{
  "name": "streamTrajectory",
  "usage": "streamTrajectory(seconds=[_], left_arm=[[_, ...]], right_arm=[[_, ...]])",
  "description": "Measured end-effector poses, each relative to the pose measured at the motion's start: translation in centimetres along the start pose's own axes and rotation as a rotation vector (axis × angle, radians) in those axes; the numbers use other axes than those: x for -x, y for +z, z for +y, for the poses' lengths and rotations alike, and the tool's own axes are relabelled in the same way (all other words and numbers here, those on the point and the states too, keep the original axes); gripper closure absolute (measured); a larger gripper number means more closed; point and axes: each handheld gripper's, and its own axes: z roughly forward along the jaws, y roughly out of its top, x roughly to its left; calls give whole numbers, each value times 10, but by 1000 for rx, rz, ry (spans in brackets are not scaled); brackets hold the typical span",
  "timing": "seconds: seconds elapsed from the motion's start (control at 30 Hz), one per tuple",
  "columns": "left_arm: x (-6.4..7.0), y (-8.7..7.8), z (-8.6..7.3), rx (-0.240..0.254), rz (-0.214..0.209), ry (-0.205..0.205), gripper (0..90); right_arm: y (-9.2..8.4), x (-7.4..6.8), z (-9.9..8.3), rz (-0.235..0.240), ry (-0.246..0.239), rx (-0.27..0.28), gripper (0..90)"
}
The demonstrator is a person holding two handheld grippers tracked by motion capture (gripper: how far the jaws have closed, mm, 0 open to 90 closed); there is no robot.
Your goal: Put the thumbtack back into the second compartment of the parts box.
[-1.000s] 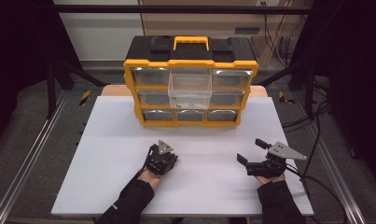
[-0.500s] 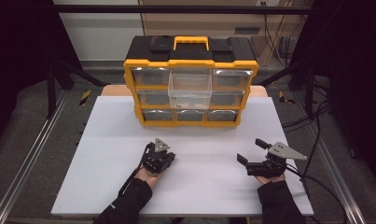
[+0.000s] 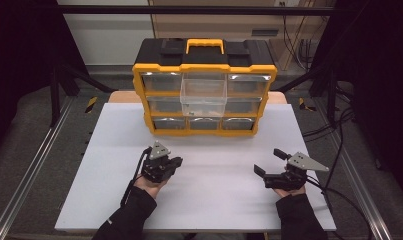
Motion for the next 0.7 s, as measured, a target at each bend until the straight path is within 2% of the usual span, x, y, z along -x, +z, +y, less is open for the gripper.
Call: streamTrajectory(seconds=[0.27,0.5,0.7], left_arm=[[-3,-31,18,80,-10,-4,849],[-5,-47,29,106,-8,9,849],[-6,-64,46,144,-11,24,850]], right_arm=[[0,0,0,1,1,-2,4],[0,0,0,-1,0,-2,4],[0,0,0,-3,0,-2,4]])
